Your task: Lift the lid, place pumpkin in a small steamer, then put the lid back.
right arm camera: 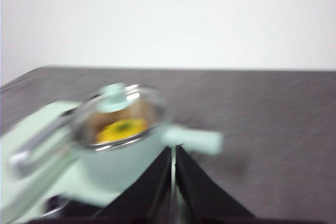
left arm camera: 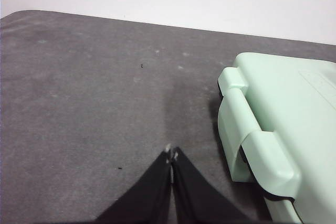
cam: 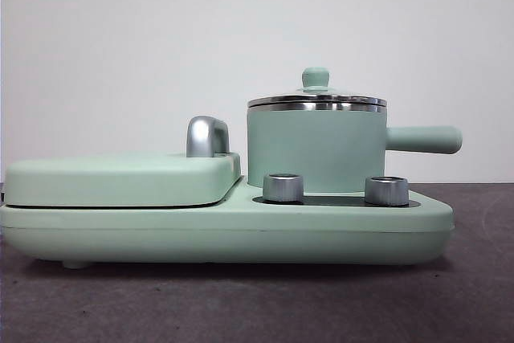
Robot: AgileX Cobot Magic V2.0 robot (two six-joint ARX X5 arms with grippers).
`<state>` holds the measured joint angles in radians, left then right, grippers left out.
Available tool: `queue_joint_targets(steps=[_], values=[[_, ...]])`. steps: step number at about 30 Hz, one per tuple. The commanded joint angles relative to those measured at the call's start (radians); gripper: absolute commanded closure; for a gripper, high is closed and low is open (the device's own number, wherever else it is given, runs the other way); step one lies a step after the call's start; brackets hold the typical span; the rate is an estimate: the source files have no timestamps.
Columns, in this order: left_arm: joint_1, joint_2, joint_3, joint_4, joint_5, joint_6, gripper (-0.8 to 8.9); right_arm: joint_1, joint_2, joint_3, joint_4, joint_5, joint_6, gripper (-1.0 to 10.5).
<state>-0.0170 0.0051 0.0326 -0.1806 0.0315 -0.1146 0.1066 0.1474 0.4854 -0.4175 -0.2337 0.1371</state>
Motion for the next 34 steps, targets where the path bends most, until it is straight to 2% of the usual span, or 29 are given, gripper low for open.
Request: queue_joint_targets(steps=[1, 7, 11, 17, 23, 34], values=[[0.001, -0.002, -0.019, -0.007, 0.001, 0.018, 8.07, -0.050, -0.024, -0.104, 0.108, 0.019, -0.030, 9.4], [0.001, -0.002, -0.019, -0.007, 0.001, 0.018, 8.07, -0.076, -0.087, -0.303, 0.263, 0.160, -0.099, 9.4], [0.001, -0.002, -0.019, -0.007, 0.001, 0.018, 8.07, -0.076, -0.115, -0.386, 0.305, 0.214, -0.102, 9.4], [0.001, -0.002, -0.019, -0.007, 0.001, 0.018, 8.07, -0.075, -0.144, -0.475, 0.306, 0.216, -0.098, 9.4], [0.001, -0.002, -0.019, -0.006, 0.001, 0.018, 8.07, -0.054, -0.144, -0.474, 0.241, 0.276, -0.098, 9.4], [0.001, -0.002, -0.019, -0.007, 0.002, 0.018, 8.07, -0.044, -0.144, -0.474, 0.253, 0.283, -0.100, 9.4]])
